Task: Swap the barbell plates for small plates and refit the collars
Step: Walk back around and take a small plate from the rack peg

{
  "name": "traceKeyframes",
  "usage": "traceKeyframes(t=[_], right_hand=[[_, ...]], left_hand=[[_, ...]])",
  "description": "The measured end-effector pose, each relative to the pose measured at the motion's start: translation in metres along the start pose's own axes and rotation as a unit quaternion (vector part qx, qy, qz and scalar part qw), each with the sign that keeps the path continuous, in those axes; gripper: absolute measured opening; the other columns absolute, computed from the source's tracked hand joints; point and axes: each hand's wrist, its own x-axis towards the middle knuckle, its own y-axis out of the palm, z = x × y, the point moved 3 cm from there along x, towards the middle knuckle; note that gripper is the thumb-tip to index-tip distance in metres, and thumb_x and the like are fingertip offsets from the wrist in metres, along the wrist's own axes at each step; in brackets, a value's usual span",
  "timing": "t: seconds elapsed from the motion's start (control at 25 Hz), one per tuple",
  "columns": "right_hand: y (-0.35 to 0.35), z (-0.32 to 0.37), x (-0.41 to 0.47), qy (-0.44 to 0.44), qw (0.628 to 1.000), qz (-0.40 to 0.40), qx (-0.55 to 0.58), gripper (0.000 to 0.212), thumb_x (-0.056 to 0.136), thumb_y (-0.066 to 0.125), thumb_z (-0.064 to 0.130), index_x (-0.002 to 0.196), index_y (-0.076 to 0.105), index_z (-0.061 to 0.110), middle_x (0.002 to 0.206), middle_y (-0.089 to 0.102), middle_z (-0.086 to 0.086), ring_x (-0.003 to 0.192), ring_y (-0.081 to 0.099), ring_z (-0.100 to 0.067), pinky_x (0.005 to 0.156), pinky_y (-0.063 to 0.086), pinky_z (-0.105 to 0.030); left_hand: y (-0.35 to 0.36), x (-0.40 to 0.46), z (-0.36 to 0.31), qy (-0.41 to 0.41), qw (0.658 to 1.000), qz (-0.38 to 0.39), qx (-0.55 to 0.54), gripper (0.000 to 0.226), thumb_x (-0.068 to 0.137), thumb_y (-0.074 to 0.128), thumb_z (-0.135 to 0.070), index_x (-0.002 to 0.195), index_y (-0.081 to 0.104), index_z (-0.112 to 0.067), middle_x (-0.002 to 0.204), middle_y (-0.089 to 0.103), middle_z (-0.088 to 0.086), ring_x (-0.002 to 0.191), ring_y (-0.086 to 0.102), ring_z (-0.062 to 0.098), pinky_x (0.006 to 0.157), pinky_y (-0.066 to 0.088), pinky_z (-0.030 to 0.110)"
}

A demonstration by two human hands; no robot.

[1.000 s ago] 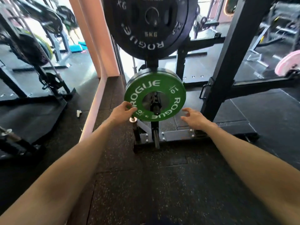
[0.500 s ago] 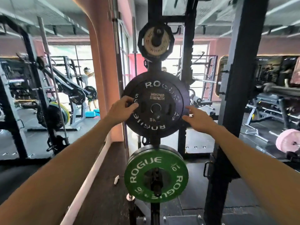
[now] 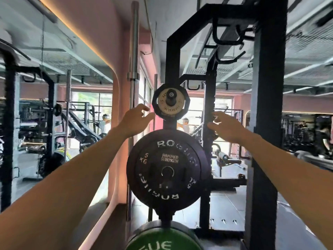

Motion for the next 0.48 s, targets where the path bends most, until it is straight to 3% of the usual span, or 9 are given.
traceKeyframes(t=[0.24, 0.48], right_hand=[[0.011, -0.003, 0.064, -0.032, 0.999, -0.027, -0.015, 0.045, 0.099, 0.046, 0.031, 0.139, 0.041, 0.011, 0.136, 0.053, -0.011, 0.114, 0.055, -0.026, 0.094, 0.04, -0.032], [0.06, -0.006, 0.158, -0.039, 0.998, -0.038, -0.041, 0.039, 0.1, 0.044, 0.031, 0.127, 0.054, 0.005, 0.128, 0.058, -0.013, 0.118, 0.053, -0.029, 0.088, 0.036, -0.03]], left_hand=[[0.021, 0.06, 0.018, 0.011, 0.999, -0.04, 0.01, 0.041, 0.096, 0.052, -0.039, 0.128, 0.052, -0.013, 0.115, 0.06, 0.008, 0.094, 0.055, 0.021, 0.081, 0.039, 0.028], [0.059, 0.143, 0.048, 0.036, 0.998, -0.055, 0.004, 0.038, 0.099, 0.049, -0.034, 0.127, 0.054, -0.009, 0.103, 0.062, 0.006, 0.084, 0.053, 0.017, 0.075, 0.037, 0.027]])
